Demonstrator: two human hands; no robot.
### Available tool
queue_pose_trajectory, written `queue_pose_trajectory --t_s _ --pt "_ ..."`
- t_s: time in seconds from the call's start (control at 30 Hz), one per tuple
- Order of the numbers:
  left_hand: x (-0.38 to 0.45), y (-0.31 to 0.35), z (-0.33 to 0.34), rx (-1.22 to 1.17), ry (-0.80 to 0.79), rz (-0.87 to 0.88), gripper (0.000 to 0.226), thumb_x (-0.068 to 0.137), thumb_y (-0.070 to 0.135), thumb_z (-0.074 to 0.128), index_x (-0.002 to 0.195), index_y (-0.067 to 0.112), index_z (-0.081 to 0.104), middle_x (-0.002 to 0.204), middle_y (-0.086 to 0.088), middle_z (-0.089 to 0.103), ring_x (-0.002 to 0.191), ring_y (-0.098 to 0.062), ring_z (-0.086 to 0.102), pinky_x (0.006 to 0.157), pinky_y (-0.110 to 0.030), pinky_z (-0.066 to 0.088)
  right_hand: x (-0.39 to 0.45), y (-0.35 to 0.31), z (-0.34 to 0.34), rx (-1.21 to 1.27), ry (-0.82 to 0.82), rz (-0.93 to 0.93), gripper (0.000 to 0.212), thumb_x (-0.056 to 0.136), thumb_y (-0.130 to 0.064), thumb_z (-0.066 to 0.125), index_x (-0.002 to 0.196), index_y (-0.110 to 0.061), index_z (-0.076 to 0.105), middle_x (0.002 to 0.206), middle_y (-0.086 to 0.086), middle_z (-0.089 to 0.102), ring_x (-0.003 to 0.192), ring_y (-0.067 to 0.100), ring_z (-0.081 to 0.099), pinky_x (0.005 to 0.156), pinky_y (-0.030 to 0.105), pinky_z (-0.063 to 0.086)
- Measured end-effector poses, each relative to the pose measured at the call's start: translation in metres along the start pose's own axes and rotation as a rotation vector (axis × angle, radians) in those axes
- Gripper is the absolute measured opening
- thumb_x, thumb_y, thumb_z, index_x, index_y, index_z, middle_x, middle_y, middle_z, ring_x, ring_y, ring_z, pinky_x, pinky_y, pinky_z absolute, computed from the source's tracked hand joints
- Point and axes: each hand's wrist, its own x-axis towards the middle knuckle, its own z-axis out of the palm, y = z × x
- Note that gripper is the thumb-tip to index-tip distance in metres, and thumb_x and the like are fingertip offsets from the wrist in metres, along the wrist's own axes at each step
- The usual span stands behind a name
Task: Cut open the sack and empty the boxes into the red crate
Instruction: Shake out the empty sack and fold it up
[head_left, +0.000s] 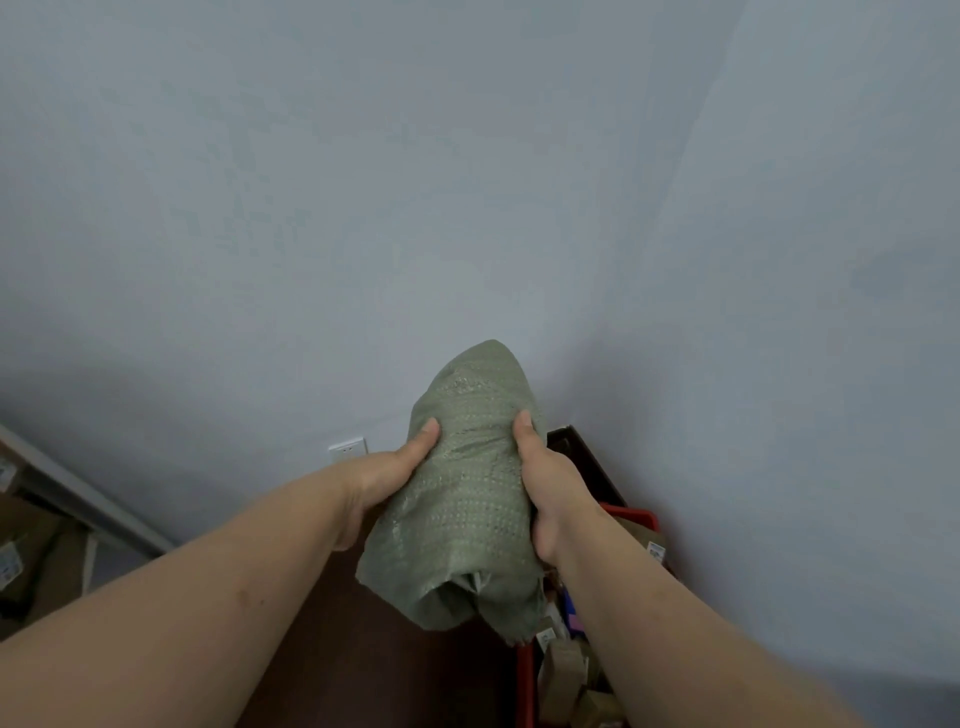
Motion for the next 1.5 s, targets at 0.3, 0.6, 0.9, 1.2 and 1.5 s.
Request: queue_pose_trajectory --t_s 0.3,0.6,0.9,1.2,1.5 --pt "0.009 -0.002 0.008 -0.421 -0.222 0.086 0.063 0.073 0.048 0.071 0.121 0.009 0.064 0.113 -0.016 0.072 0.106 -0.031 0.067 0.088 -0.042 0.053 0.010 0.033 -0.005 0.055 -0.055 0.235 0.070 0.082 -0.067 0.053 0.128 -0.013 0.057 0.117 0.015 0.068 0.107 0.034 0.065 0.100 0.053 0.047" --pt "-0.001 0.024 0.016 -0.033 0.163 0.526 0.066 0.064 0.020 0.081 0.123 0.025 0.052 0.111 -0.003 0.067 0.096 -0.022 0.066 0.085 -0.039 0.055 0.010 0.006 0.004 -0.372 0.175 -0.276 0.052 0.085 -0.027 0.054 0.134 -0.024 0.039 0.123 0.009 0.056 0.104 0.028 0.060 0.091 0.048 0.054" --pt "-0.025 0.050 0.011 0.306 0.045 0.609 0.095 0.068 0.046 0.074 0.148 0.042 0.023 0.127 0.006 0.057 0.106 -0.014 0.062 0.092 -0.035 0.052 0.009 -0.018 0.010 0.038 -0.128 -0.158 0.080 0.062 -0.050 0.083 0.131 -0.033 0.047 0.119 0.000 0.068 0.103 0.023 0.068 0.084 0.041 0.057" --pt "-0.009 0.039 -0.020 -0.113 0.044 0.369 0.049 0.086 0.059 0.056 0.124 0.030 0.060 0.120 -0.009 0.063 0.101 -0.022 0.059 0.087 -0.042 0.051 0.010 -0.028 0.009 0.219 -0.226 -0.137 0.048 0.081 -0.015 0.069 0.127 -0.024 0.058 0.120 0.008 0.069 0.107 0.031 0.066 0.077 0.041 0.057" --pt "-0.003 0.026 -0.033 -0.328 -0.303 0.272 0.103 0.025 0.056 0.092 0.115 0.013 0.066 0.113 -0.011 0.073 0.101 -0.025 0.071 0.089 -0.040 0.051 0.012 -0.023 0.005 0.133 -0.437 0.046 0.052 0.078 -0.021 0.068 0.127 -0.006 0.061 0.129 0.016 0.064 0.116 0.031 0.061 0.098 0.044 0.049"
